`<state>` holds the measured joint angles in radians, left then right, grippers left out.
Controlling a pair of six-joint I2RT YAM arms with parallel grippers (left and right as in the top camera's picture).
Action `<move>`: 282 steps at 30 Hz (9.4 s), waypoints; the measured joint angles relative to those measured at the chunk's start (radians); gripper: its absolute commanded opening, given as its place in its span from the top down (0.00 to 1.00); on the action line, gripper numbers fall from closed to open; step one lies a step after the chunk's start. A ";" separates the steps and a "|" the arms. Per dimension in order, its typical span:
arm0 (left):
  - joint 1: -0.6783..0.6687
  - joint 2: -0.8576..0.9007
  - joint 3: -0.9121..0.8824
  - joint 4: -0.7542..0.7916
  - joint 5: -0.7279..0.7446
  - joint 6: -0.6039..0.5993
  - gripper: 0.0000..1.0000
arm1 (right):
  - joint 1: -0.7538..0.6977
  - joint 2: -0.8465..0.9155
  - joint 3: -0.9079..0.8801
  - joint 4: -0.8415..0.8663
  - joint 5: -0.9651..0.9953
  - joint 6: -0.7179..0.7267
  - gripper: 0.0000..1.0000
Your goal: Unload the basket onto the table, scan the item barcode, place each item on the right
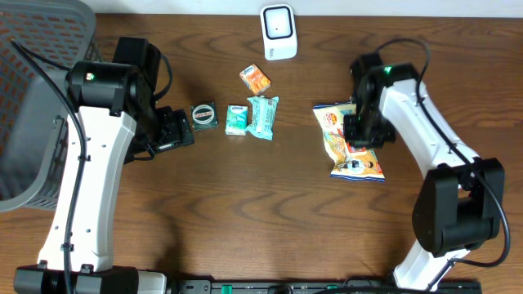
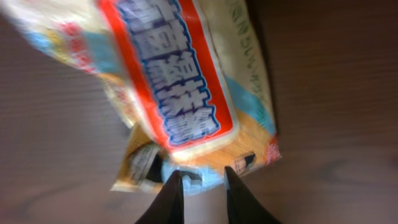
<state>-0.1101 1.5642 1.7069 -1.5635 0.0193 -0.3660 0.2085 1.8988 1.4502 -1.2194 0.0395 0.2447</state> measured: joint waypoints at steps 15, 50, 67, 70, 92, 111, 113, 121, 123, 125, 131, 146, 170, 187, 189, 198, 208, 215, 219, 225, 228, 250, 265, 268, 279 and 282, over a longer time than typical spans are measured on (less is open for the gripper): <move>0.000 0.000 0.000 0.000 0.000 0.000 0.03 | -0.008 0.003 -0.140 -0.015 0.002 -0.008 0.80; 0.000 0.000 0.000 0.001 0.000 0.000 0.02 | -0.014 0.012 0.117 0.253 -0.212 -0.006 0.72; 0.000 0.000 0.000 0.000 0.000 0.000 0.02 | -0.008 0.001 -0.139 0.152 -0.079 -0.031 0.76; 0.000 0.000 0.000 0.000 0.000 -0.001 0.02 | -0.008 0.001 -0.186 0.187 -0.039 0.002 0.74; 0.000 0.000 0.000 0.000 0.000 0.000 0.02 | 0.051 0.004 -0.060 -0.074 -0.039 0.021 0.71; 0.000 0.000 0.000 0.000 0.000 0.000 0.02 | -0.101 0.007 0.058 -0.048 0.039 0.075 0.74; 0.000 0.000 0.000 0.000 0.000 0.000 0.02 | -0.096 0.006 0.067 -0.034 -0.074 0.042 0.78; 0.000 0.000 0.000 0.000 0.000 0.000 0.02 | -0.003 0.006 0.004 0.006 -0.205 0.001 0.84; 0.000 0.000 0.000 -0.001 0.000 0.000 0.02 | 0.034 0.003 -0.079 0.118 -0.185 0.031 0.79; 0.000 0.000 0.000 0.000 0.000 0.000 0.02 | 0.058 0.001 -0.163 0.246 -0.174 0.048 0.79; 0.000 0.000 0.000 0.000 0.000 0.000 0.02 | 0.132 -0.035 -0.273 0.467 -0.201 0.075 0.79; 0.000 0.000 0.000 0.000 0.000 0.000 0.02 | 0.211 0.004 0.165 0.066 -0.193 0.047 0.81; 0.000 0.000 0.000 0.000 0.000 0.000 0.02 | 0.038 0.007 -0.154 0.072 0.115 0.117 0.59; 0.000 0.000 0.000 0.000 0.000 0.000 0.03 | 0.154 0.005 -0.091 0.258 -0.166 0.053 0.55; 0.000 0.000 0.000 0.000 0.000 -0.001 0.02 | 0.187 0.005 -0.154 0.354 -0.172 0.073 0.54; 0.000 0.000 0.000 0.000 0.000 0.000 0.02 | 0.220 0.002 -0.145 0.333 -0.175 0.114 0.47; 0.000 0.000 0.000 0.000 0.000 0.000 0.02 | 0.180 0.009 0.106 0.093 -0.168 0.092 0.34; 0.000 0.000 0.000 0.000 0.000 0.000 0.02 | 0.306 0.009 0.036 0.157 -0.010 0.108 0.04; 0.000 0.000 0.000 0.000 0.000 0.000 0.02 | 0.383 0.009 -0.017 0.215 0.070 0.142 0.01; 0.000 0.000 0.000 0.000 0.000 0.000 0.02 | 0.463 0.009 -0.086 0.296 0.171 0.192 0.01; 0.000 0.000 0.000 0.000 0.000 0.000 0.02 | 0.486 0.009 -0.121 0.336 0.199 0.201 0.01; 0.000 0.000 0.000 0.000 0.000 0.000 0.02 | 0.444 0.071 -0.209 0.360 0.381 0.264 0.99; 0.000 0.000 0.000 0.000 0.000 0.000 0.02 | 0.221 0.040 0.263 0.077 -0.325 -0.043 0.99; 0.000 0.000 0.000 0.000 0.000 0.000 0.02 | 0.153 -0.012 0.289 0.071 -0.579 -0.125 0.99; 0.000 0.000 0.000 0.000 0.000 0.000 0.02 | -0.026 -0.037 -0.018 0.166 -1.176 -0.242 0.99; 0.000 0.000 0.000 0.000 0.000 -0.001 0.02 | -0.041 -0.037 -0.156 0.275 -1.241 -0.235 0.99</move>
<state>-0.1101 1.5642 1.7065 -1.5639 0.0196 -0.3668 0.1677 1.8622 1.2942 -0.9447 -1.2018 0.0101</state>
